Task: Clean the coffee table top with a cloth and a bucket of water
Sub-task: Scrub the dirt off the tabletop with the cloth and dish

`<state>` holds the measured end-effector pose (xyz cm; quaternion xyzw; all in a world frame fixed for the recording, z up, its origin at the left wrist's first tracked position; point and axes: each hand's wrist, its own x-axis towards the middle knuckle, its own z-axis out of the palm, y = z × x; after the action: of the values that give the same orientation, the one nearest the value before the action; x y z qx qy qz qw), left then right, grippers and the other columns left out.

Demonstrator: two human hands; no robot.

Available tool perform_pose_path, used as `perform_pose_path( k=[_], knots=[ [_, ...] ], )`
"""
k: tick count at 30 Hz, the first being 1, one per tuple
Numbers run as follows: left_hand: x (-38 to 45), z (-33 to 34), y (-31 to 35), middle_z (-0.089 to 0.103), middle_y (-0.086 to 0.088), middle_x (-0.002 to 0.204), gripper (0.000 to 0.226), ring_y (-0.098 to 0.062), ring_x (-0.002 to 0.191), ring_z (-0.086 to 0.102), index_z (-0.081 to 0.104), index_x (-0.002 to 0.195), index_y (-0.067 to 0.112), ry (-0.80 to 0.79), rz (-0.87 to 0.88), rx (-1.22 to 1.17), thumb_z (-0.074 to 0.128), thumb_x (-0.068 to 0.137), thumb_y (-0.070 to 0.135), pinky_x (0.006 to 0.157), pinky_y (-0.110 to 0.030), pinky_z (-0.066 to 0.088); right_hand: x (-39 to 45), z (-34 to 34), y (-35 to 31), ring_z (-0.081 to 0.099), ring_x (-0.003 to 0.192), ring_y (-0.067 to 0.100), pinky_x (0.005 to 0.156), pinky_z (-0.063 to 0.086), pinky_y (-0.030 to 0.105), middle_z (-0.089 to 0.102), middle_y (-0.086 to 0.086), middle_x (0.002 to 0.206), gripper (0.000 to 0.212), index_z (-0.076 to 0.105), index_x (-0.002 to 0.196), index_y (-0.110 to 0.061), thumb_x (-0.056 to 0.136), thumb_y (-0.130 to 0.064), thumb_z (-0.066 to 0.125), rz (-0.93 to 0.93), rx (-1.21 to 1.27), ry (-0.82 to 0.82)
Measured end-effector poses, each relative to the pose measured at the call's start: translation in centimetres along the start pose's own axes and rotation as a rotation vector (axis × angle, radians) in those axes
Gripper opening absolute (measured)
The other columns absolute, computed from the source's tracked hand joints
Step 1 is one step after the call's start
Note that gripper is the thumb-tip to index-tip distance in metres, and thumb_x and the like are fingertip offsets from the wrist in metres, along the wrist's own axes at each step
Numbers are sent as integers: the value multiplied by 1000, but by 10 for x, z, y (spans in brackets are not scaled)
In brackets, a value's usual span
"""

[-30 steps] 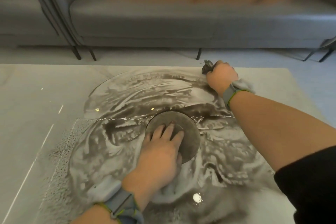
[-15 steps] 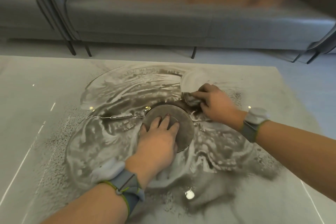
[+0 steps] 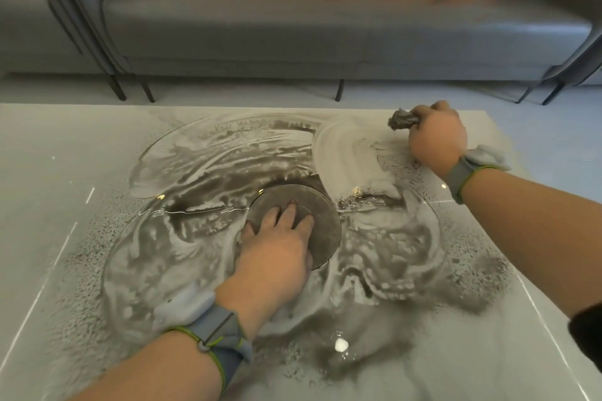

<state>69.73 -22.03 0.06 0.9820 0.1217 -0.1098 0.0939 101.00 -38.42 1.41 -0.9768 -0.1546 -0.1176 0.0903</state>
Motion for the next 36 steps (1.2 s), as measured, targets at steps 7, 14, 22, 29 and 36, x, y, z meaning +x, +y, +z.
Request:
perform_pose_path(
  k=[7,14,22,29,36],
  knots=[
    [-11,4,3,16,0,163,58,-27,148,16,26,149,34,8,7,8,45,94,39,112,-60,27,-38,22,-13,52,105,42,87,48,47,56,18,111,36,64,120,-15,88,-26,51,-77,5,-92],
    [-27,-1,-2,24,-2,160,56,-30,143,24,36,144,31,-40,26,22,52,91,39,111,-60,29,-138,0,-20,55,94,30,80,52,40,56,6,104,55,61,130,-26,80,-41,44,-467,73,-165],
    [-37,-4,-11,26,-5,160,63,-35,140,30,36,147,31,-157,39,-3,52,88,44,111,-49,37,-210,-47,-3,59,97,27,76,54,37,59,5,110,52,62,131,-21,79,-23,56,-763,92,-199],
    [-35,-1,-15,23,-7,161,68,-33,144,25,31,151,31,-146,72,11,50,88,44,111,-48,37,-164,-67,63,55,94,39,75,52,44,57,14,104,33,67,116,-13,83,-15,61,-189,-38,60],
    [-37,-2,-15,32,-6,154,64,-33,137,33,36,148,30,-128,98,20,52,87,42,108,-46,41,-175,-49,77,60,87,35,81,45,40,60,11,97,35,64,106,-13,95,-39,44,150,-213,-156]
  ],
)
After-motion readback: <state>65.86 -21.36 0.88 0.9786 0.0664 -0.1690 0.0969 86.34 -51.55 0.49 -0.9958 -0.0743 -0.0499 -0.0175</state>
